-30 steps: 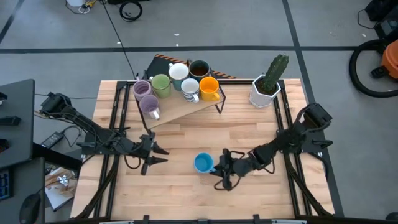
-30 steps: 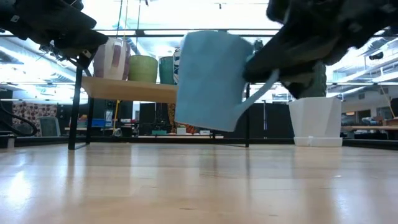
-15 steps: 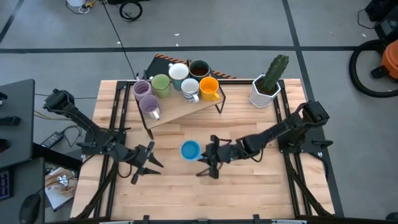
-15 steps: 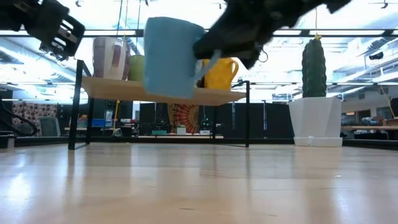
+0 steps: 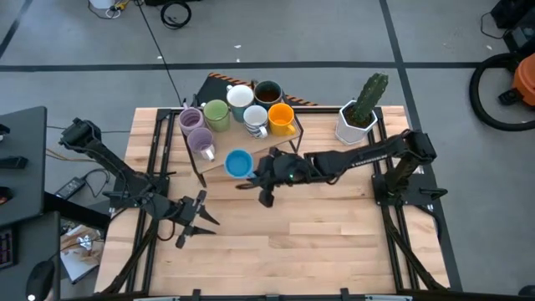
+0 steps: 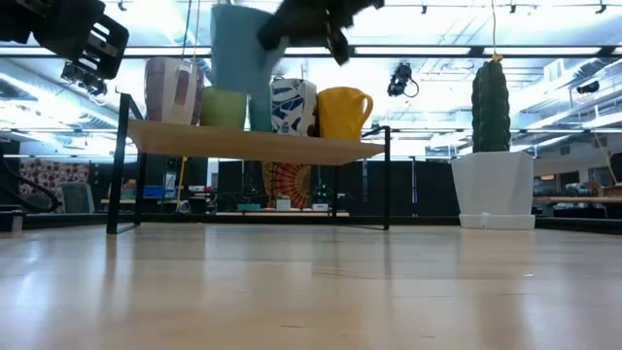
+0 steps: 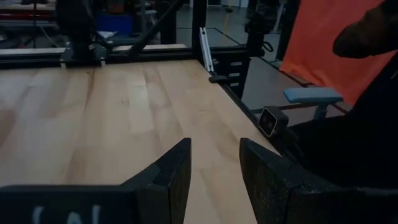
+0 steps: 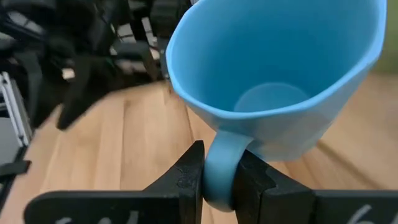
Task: Place coffee mugs
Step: Put the blue mug on the shelf
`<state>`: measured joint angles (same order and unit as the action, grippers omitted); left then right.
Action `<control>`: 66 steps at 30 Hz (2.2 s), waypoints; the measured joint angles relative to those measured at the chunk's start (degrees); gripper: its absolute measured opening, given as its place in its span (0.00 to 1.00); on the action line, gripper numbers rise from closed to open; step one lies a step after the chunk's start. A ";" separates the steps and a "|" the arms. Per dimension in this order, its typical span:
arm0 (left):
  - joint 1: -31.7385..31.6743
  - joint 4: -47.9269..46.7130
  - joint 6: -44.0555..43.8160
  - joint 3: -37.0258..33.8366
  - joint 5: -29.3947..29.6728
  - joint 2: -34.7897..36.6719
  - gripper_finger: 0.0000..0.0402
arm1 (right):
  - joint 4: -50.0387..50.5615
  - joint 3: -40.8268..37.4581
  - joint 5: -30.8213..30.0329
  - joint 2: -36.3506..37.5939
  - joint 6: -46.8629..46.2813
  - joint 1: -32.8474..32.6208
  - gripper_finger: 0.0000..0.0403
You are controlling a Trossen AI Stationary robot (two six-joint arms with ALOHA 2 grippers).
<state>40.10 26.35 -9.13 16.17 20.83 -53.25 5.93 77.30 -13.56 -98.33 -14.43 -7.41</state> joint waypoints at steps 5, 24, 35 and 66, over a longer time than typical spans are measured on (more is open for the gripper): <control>0.02 -0.17 0.86 -0.03 1.50 -1.23 0.35 | 1.72 5.63 0.85 -2.37 0.58 2.80 0.16; -0.06 -0.44 0.90 -0.07 1.43 -3.39 0.35 | 2.59 9.72 5.90 -7.54 -7.83 12.17 0.16; -0.02 -0.49 0.88 -0.05 1.43 -3.37 0.35 | 2.38 9.49 5.79 -7.54 -13.76 12.04 0.16; 0.00 -0.48 0.77 -0.01 1.41 -3.37 0.35 | 0.14 8.72 6.18 -7.47 -17.09 11.99 0.23</control>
<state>40.10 25.87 -8.36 16.16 22.25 -56.62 6.07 86.02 -7.38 -105.80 -31.52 4.58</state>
